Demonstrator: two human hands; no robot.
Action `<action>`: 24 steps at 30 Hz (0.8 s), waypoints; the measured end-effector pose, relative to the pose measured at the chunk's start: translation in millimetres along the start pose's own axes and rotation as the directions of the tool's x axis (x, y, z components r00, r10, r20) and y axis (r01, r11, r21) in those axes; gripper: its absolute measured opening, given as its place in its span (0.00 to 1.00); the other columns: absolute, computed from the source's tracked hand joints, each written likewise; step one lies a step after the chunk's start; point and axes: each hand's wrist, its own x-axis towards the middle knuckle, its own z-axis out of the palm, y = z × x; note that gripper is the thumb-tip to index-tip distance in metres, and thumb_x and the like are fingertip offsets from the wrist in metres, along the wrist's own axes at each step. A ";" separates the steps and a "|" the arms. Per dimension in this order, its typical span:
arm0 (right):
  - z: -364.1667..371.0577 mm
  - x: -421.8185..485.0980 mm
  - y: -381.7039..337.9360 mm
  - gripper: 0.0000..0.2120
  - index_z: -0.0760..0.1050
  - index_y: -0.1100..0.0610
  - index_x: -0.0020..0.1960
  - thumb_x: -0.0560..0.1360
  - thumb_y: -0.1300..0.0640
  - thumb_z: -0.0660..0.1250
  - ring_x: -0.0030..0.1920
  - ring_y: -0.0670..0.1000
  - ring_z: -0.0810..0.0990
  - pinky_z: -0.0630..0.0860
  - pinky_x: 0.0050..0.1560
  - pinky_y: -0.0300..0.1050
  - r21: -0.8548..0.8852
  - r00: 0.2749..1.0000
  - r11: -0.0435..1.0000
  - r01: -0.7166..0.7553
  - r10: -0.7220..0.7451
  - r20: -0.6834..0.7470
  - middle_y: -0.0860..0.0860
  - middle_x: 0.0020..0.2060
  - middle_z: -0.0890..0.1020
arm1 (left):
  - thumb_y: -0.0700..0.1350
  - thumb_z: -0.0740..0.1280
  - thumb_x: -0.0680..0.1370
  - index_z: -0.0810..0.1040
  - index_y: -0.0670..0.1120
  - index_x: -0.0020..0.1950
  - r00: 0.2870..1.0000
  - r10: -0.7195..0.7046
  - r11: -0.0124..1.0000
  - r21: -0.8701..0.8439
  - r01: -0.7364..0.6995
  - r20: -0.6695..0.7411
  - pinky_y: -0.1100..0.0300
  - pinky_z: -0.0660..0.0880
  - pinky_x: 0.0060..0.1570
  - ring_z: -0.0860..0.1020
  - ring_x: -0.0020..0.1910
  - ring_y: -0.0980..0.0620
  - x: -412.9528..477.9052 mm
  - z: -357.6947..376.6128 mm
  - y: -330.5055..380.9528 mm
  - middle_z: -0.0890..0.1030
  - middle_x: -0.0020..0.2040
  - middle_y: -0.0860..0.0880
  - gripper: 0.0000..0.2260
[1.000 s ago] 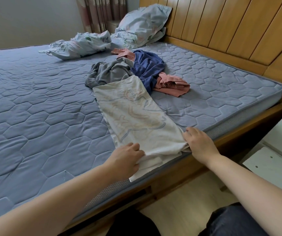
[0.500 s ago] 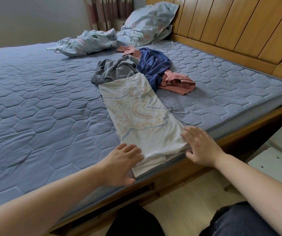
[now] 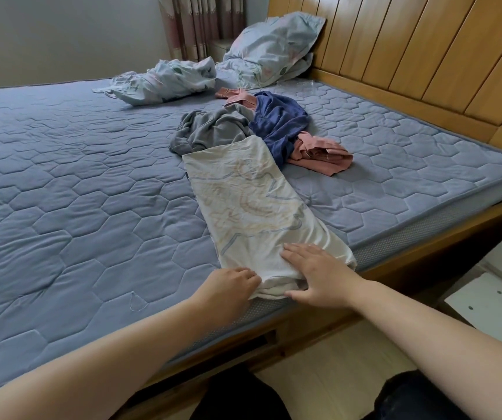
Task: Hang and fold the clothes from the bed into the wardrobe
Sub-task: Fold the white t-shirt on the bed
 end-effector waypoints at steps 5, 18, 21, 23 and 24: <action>-15.1 23.3 -21.5 0.31 0.61 0.54 0.73 0.74 0.48 0.66 0.74 0.52 0.60 0.52 0.74 0.49 -0.063 0.997 0.998 0.000 -0.005 -0.083 0.52 0.73 0.64 | 0.45 0.67 0.72 0.81 0.47 0.46 0.940 -0.142 0.972 -0.221 0.074 -0.310 0.59 0.71 0.35 0.80 0.38 0.47 14.9 -29.8 -15.0 0.82 0.38 0.50 0.06; -57.9 14.7 52.3 0.17 0.73 0.50 0.29 0.69 0.69 0.62 0.37 0.54 0.75 0.65 0.35 0.42 0.227 0.924 0.929 -0.292 0.336 -0.184 0.49 0.28 0.74 | 0.36 0.65 0.77 0.72 0.47 0.39 0.915 -0.399 0.558 -0.808 0.187 -0.064 0.61 0.65 0.38 0.69 0.36 0.54 24.2 -45.8 -54.5 0.71 0.35 0.52 0.09; -75.7 21.7 56.6 0.19 0.67 0.54 0.23 0.67 0.72 0.58 0.27 0.50 0.69 0.64 0.30 0.41 0.460 0.922 0.823 -0.334 0.387 -0.023 0.47 0.20 0.70 | 0.38 0.63 0.79 0.77 0.50 0.47 0.934 -0.333 0.282 -0.931 0.233 0.133 0.63 0.73 0.41 0.75 0.41 0.54 19.7 -48.6 -60.4 0.78 0.40 0.53 0.08; -82.2 25.3 51.7 0.18 0.64 0.54 0.24 0.66 0.72 0.54 0.26 0.49 0.67 0.63 0.28 0.41 0.365 0.925 0.852 -0.375 0.322 0.200 0.49 0.22 0.68 | 0.39 0.62 0.80 0.77 0.48 0.54 0.917 -0.236 0.057 -0.938 0.343 0.321 0.53 0.77 0.49 0.79 0.47 0.50 16.7 -45.3 -61.0 0.81 0.48 0.49 0.07; -83.4 27.2 50.1 0.17 0.63 0.53 0.24 0.66 0.72 0.53 0.27 0.49 0.67 0.63 0.28 0.41 0.312 0.909 0.872 -0.378 0.284 0.306 0.50 0.23 0.68 | 0.39 0.63 0.80 0.77 0.47 0.55 0.905 -0.188 0.011 -0.920 0.391 0.382 0.50 0.77 0.51 0.80 0.49 0.49 15.8 -41.9 -61.1 0.81 0.49 0.48 0.07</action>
